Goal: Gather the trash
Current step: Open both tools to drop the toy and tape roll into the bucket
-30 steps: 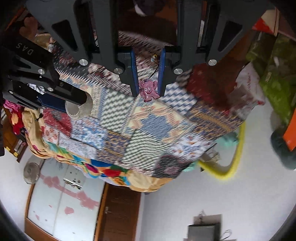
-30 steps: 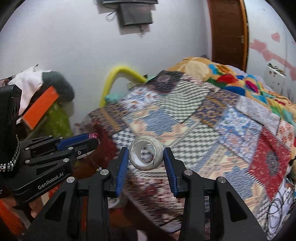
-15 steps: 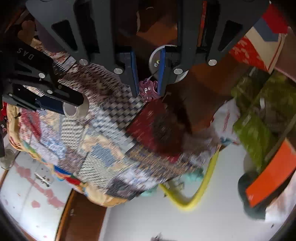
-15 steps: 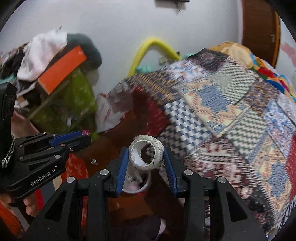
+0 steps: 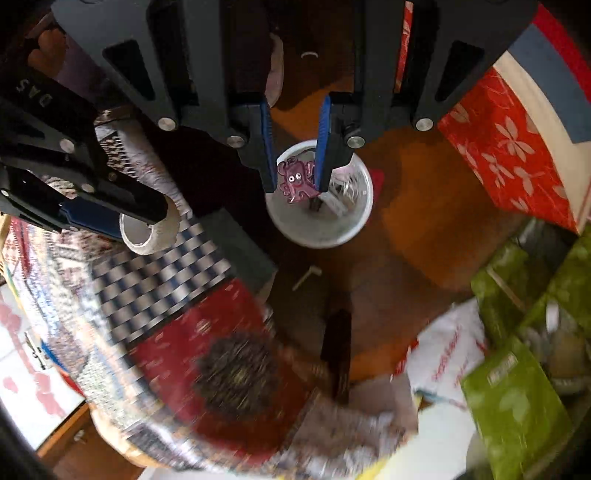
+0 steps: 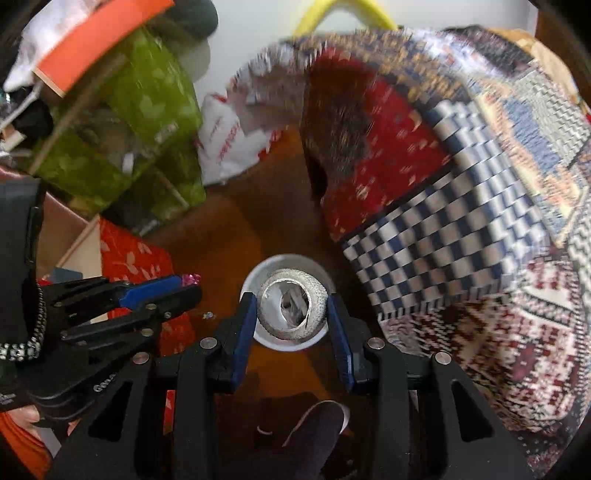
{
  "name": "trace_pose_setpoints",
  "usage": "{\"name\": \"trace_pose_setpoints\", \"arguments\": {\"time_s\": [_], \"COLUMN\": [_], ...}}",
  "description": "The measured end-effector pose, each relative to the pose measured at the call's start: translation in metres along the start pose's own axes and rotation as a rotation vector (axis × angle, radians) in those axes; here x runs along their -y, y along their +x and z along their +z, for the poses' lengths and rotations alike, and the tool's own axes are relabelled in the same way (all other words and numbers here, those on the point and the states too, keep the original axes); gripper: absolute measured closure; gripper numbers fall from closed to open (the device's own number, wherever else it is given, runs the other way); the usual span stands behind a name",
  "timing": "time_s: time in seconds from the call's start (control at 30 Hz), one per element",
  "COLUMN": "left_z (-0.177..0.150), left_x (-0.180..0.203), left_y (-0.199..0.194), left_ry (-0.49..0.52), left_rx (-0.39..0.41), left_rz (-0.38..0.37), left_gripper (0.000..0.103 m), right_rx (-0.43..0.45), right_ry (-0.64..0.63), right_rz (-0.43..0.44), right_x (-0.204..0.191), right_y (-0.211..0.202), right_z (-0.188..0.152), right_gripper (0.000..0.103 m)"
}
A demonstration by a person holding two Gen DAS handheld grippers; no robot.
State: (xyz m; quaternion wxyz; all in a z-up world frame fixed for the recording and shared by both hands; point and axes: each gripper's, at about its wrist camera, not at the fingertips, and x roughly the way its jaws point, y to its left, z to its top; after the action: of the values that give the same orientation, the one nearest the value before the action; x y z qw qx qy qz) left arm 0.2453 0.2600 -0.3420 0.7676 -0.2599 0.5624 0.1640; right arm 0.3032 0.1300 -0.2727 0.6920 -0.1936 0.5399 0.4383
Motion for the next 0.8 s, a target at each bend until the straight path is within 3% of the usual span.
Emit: {"name": "trace_pose_setpoints", "arguments": {"time_s": [0.27,0.53,0.6,0.67,0.8], "left_z": [0.0,0.006,0.007,0.009,0.008], "left_x": [-0.015,-0.029,-0.033,-0.037,-0.039], "left_y": [0.055,0.078,0.081,0.08,0.072], "left_ry": [-0.042,-0.13,-0.152,-0.171,-0.169], "left_rx": [-0.101,-0.144,-0.155,-0.164,-0.151], "left_rz": [0.003,0.007,0.006,0.008,0.027], "left_gripper": [0.084,0.084,0.083,0.076,0.076], "right_rx": [-0.136,-0.185,-0.188,-0.193,-0.167], "right_ry": [-0.012,0.008,0.012,0.021,0.033], "right_rz": [0.017,0.097,0.104,0.116,0.112], "right_x": [-0.004,-0.001,-0.001,-0.001,0.002], "right_y": [0.063,0.082,0.084,0.086,0.078], "right_z": [0.009,0.019,0.022,0.024,0.024], "right_gripper": [0.067,0.066,0.063,0.051,0.05]}}
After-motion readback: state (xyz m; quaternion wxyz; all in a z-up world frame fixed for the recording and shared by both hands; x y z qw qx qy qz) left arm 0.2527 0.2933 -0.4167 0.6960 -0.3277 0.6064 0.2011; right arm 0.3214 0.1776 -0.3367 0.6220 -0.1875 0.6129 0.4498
